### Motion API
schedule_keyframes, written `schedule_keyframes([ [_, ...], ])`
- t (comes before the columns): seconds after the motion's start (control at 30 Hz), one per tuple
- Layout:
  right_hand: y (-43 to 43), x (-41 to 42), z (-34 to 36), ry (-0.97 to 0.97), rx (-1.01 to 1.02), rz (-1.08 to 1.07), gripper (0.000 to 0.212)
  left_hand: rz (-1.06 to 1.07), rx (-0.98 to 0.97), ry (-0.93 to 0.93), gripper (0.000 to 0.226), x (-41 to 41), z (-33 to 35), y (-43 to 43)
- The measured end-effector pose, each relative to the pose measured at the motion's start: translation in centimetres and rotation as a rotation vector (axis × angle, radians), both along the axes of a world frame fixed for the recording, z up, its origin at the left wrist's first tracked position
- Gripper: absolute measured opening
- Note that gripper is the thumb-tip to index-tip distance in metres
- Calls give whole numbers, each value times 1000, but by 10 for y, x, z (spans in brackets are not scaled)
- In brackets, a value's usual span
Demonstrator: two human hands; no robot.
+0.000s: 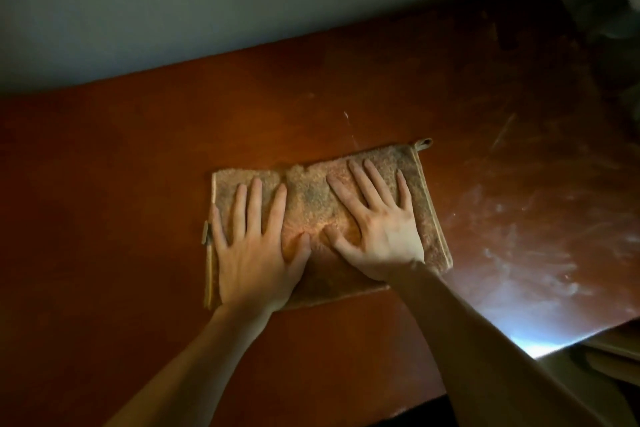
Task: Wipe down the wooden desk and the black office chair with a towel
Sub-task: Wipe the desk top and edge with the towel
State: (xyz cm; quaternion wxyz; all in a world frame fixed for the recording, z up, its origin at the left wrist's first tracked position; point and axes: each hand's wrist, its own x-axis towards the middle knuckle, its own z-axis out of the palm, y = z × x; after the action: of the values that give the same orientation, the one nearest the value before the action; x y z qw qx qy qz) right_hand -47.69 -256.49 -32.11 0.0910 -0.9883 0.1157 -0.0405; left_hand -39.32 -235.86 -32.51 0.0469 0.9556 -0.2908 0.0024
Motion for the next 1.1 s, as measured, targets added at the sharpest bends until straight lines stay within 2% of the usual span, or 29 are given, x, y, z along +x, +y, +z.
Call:
schedule_keyframes([
  [0.53,-19,19,0,-38,-6,51,75,62,1,12,82,11,1,-17],
  [0.87,-29,27,-1,-30,-22,42,72,63,-79,-32,86,33,-8,-34],
  [1.1,-41,42,1,-52,-6,-66,72,61,-93,-40,86,55,0,-56],
])
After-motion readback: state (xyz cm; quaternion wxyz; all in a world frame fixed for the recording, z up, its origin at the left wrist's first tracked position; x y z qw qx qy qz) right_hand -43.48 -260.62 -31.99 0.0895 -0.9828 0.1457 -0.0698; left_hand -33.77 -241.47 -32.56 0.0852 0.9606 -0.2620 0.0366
